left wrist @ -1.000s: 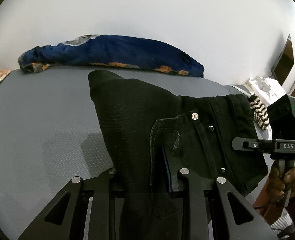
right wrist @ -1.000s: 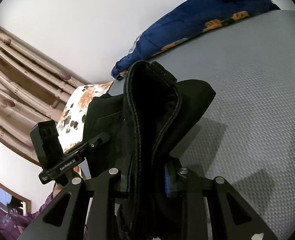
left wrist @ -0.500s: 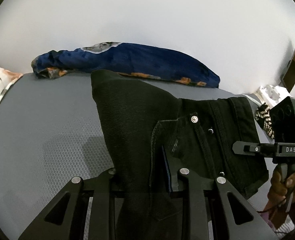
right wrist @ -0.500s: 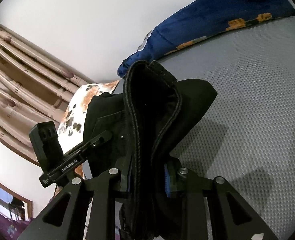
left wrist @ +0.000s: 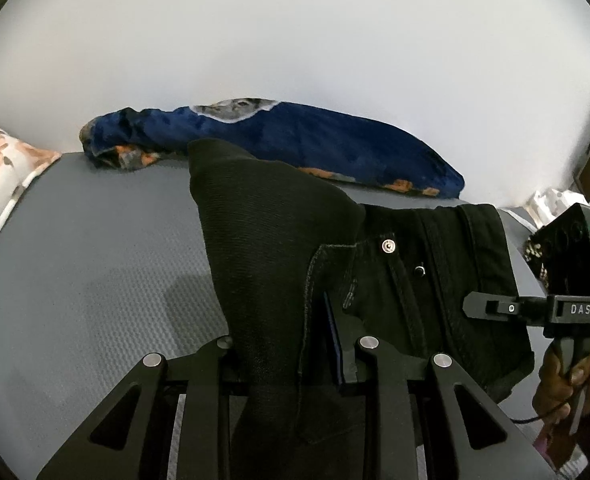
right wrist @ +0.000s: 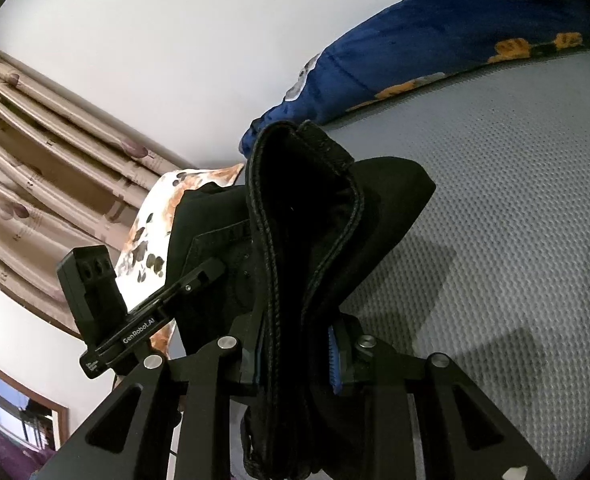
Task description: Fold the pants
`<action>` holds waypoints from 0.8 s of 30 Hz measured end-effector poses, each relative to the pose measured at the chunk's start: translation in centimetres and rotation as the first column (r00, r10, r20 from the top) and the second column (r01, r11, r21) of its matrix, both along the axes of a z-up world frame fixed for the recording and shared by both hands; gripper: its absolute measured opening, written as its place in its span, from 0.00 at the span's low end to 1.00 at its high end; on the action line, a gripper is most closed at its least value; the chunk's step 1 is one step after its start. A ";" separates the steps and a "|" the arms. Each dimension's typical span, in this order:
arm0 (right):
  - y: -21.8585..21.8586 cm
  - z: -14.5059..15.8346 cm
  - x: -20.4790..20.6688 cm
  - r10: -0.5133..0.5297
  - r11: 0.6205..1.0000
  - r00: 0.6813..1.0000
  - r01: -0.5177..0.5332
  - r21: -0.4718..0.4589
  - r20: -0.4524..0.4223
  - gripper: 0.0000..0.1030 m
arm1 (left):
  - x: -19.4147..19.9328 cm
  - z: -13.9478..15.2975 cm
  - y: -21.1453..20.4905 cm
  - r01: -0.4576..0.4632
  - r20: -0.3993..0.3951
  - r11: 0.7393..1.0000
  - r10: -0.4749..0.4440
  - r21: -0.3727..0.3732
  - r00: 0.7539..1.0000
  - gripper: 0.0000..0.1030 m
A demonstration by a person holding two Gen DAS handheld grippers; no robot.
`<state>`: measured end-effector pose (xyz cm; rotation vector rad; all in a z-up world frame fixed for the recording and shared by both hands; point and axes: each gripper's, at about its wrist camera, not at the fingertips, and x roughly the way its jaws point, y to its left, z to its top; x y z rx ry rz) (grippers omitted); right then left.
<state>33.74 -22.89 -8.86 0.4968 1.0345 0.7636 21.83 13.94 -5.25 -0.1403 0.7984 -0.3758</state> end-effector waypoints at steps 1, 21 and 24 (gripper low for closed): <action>-0.1 -0.1 0.0 -0.002 1.000 1.000 0.002 0.002 -0.002 0.22 | 0.3 0.0 0.2 -0.003 0.002 1.000 0.003 0.002 1.000 0.25; -1.3 -1.1 0.5 -0.029 0.999 1.000 0.029 0.017 0.001 0.22 | 6.8 -1.1 3.2 -0.041 0.024 0.999 0.041 0.009 0.999 0.25; -1.7 -1.1 0.5 -0.033 0.999 0.999 0.033 0.019 0.003 0.22 | 7.7 -1.3 3.4 -0.046 0.026 0.999 0.045 0.009 0.999 0.25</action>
